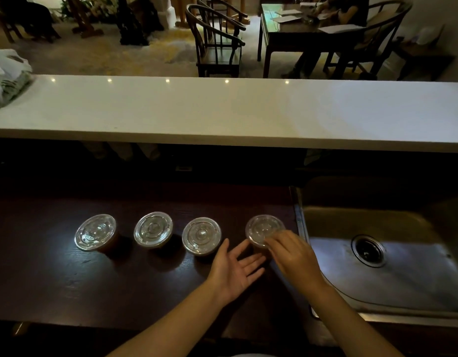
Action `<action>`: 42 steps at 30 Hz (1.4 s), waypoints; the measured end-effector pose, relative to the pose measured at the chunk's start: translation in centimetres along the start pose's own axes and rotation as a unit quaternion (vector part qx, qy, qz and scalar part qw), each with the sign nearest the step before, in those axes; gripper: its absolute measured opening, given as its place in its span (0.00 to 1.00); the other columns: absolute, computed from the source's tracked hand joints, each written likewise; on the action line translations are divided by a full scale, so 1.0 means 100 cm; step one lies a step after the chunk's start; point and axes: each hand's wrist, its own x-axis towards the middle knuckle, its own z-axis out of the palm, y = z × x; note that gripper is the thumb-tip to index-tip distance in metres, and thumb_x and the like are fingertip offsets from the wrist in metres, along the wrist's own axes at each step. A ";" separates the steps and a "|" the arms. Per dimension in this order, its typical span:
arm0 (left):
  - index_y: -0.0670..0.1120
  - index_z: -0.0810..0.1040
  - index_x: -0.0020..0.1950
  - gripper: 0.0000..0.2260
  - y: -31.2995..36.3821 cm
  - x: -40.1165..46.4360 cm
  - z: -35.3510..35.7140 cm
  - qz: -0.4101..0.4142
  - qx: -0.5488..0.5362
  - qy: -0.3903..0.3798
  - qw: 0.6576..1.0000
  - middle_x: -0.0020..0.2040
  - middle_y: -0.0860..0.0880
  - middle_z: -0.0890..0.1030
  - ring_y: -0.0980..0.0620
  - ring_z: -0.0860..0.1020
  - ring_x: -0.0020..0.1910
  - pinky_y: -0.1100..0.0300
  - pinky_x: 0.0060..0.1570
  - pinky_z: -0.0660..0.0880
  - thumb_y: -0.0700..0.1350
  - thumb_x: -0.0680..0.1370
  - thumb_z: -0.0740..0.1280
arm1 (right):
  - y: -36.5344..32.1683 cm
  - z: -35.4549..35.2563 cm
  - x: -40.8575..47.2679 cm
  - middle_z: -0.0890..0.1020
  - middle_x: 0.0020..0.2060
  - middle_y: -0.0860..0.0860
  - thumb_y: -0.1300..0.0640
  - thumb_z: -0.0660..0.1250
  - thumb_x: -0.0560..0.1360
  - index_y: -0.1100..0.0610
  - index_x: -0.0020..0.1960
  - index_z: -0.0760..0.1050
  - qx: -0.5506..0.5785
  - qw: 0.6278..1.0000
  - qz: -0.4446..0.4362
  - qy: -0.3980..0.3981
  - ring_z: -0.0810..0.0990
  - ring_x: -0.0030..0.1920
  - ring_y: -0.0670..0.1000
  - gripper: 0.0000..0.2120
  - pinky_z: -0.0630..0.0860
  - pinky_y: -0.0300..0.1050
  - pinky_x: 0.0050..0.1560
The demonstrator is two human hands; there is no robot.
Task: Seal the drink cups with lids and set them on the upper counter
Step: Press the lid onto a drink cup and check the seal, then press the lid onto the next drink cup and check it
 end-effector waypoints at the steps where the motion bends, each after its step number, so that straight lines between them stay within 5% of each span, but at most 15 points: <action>1: 0.45 0.70 0.66 0.24 -0.001 0.001 -0.002 0.001 -0.005 0.002 1.000 0.55 0.34 0.76 0.40 0.74 0.57 0.47 0.61 0.66 0.59 0.80 0.48 | 0.000 0.000 -0.003 0.82 0.44 0.55 0.61 0.63 0.72 0.60 0.49 0.80 0.006 1.000 -0.003 -0.011 0.80 0.45 0.53 0.09 0.77 0.44 0.45; 7: 0.44 0.73 0.63 0.25 -0.005 0.006 -0.010 0.012 -0.026 -0.004 1.000 0.59 0.36 0.76 0.42 0.75 0.58 0.48 0.59 0.67 0.59 0.80 0.49 | -0.003 0.001 -0.021 0.82 0.47 0.55 0.63 0.74 0.65 0.61 0.52 0.80 0.042 0.999 0.013 -0.029 0.78 0.49 0.52 0.15 0.77 0.43 0.48; 11: 0.44 0.74 0.62 0.24 -0.004 0.004 -0.010 0.018 -0.009 -0.005 1.000 0.61 0.37 0.76 0.43 0.74 0.59 0.48 0.60 0.67 0.58 0.80 0.48 | -0.005 0.001 -0.026 0.80 0.50 0.54 0.60 0.73 0.68 0.60 0.56 0.77 0.078 0.995 0.048 -0.049 0.75 0.53 0.50 0.17 0.77 0.44 0.49; 14: 0.44 0.72 0.63 0.21 -0.005 -0.003 -0.009 0.051 0.080 0.004 0.995 0.61 0.40 0.76 0.46 0.74 0.59 0.51 0.59 0.68 0.54 0.81 0.48 | -0.014 -0.001 -0.018 0.80 0.49 0.52 0.58 0.66 0.71 0.59 0.54 0.78 0.088 0.991 0.091 -0.038 0.75 0.52 0.48 0.12 0.77 0.44 0.49; 16: 0.46 0.73 0.61 0.15 -0.003 -0.013 -0.011 0.143 0.203 0.029 0.968 0.58 0.43 0.78 0.50 0.76 0.56 0.56 0.55 0.72 0.48 0.82 0.51 | -0.024 -0.001 -0.007 0.81 0.49 0.53 0.59 0.64 0.71 0.60 0.53 0.79 0.096 0.989 0.114 -0.012 0.75 0.52 0.48 0.13 0.77 0.45 0.49; 18: 0.50 0.75 0.57 0.11 0.008 -0.030 -0.018 0.309 0.335 0.070 0.887 0.57 0.48 0.79 0.55 0.77 0.55 0.61 0.53 0.73 0.40 0.81 0.56 | -0.038 0.000 0.009 0.81 0.50 0.54 0.59 0.62 0.71 0.60 0.55 0.79 0.103 0.987 0.120 0.010 0.74 0.53 0.48 0.15 0.76 0.44 0.51; 21: 0.46 0.73 0.65 0.15 0.039 -0.041 -0.043 0.481 0.576 0.122 0.650 0.61 0.54 0.74 0.58 0.72 0.61 0.64 0.61 0.67 0.39 0.79 0.60 | -0.058 0.011 0.038 0.79 0.58 0.54 0.55 0.58 0.73 0.60 0.62 0.75 0.122 0.986 0.110 -0.026 0.72 0.60 0.48 0.20 0.69 0.41 0.61; 23: 0.41 0.67 0.69 0.20 0.059 -0.035 -0.063 0.490 0.712 0.134 0.484 0.68 0.46 0.70 0.49 0.69 0.67 0.58 0.64 0.64 0.42 0.77 0.60 | -0.070 0.025 0.057 0.73 0.66 0.54 0.53 0.58 0.74 0.59 0.67 0.70 0.120 0.984 0.109 -0.068 0.69 0.67 0.52 0.23 0.67 0.46 0.65; 25: 0.39 0.63 0.71 0.24 0.067 -0.027 -0.078 0.443 0.784 0.145 0.409 0.72 0.38 0.64 0.41 0.63 0.71 0.51 0.67 0.62 0.43 0.76 0.63 | -0.079 0.042 0.072 0.62 0.73 0.53 0.55 0.60 0.75 0.58 0.73 0.61 0.111 0.979 0.118 -0.124 0.58 0.73 0.52 0.26 0.62 0.50 0.70; 28: 0.41 0.55 0.75 0.25 0.071 -0.024 -0.085 0.368 0.828 0.166 0.390 0.76 0.39 0.53 0.44 0.53 0.75 0.52 0.71 0.53 0.47 0.80 0.58 | -0.091 0.055 0.083 0.50 0.76 0.50 0.55 0.56 0.79 0.56 0.76 0.49 0.113 0.957 0.150 -0.219 0.48 0.75 0.48 0.28 0.52 0.45 0.73; 31: 0.37 0.68 0.68 0.23 0.071 -0.021 -0.091 0.371 0.831 0.158 0.383 0.70 0.37 0.67 0.41 0.70 0.67 0.49 0.63 0.69 0.48 0.76 0.56 | -0.101 0.059 0.085 0.52 0.76 0.52 0.58 0.56 0.80 0.58 0.75 0.50 0.172 0.936 0.215 -0.218 0.53 0.74 0.48 0.27 0.48 0.34 0.68; 33: 0.36 0.72 0.64 0.22 0.067 -0.018 -0.097 0.383 0.816 0.134 0.411 0.65 0.35 0.72 0.39 0.75 0.61 0.49 0.56 0.74 0.46 0.73 0.62 | -0.108 0.058 0.083 0.54 0.75 0.52 0.58 0.56 0.79 0.58 0.75 0.52 0.170 0.932 0.241 -0.211 0.55 0.74 0.49 0.26 0.50 0.34 0.68; 37: 0.38 0.62 0.72 0.25 0.054 -0.032 -0.100 0.383 0.823 0.115 0.404 0.73 0.37 0.60 0.42 0.63 0.71 0.52 0.66 0.65 0.47 0.77 0.61 | -0.123 0.053 0.061 0.56 0.75 0.53 0.58 0.58 0.79 0.58 0.75 0.54 0.158 0.924 0.287 -0.196 0.58 0.73 0.50 0.26 0.55 0.37 0.68; 42: 0.40 0.73 0.65 0.27 0.040 -0.051 -0.123 0.389 0.830 0.059 0.396 0.66 0.41 0.74 0.46 0.76 0.62 0.55 0.53 0.77 0.51 0.70 0.55 | -0.150 0.053 0.013 0.66 0.71 0.57 0.54 0.55 0.76 0.63 0.71 0.61 0.112 0.942 0.276 -0.155 0.67 0.69 0.50 0.26 0.63 0.35 0.63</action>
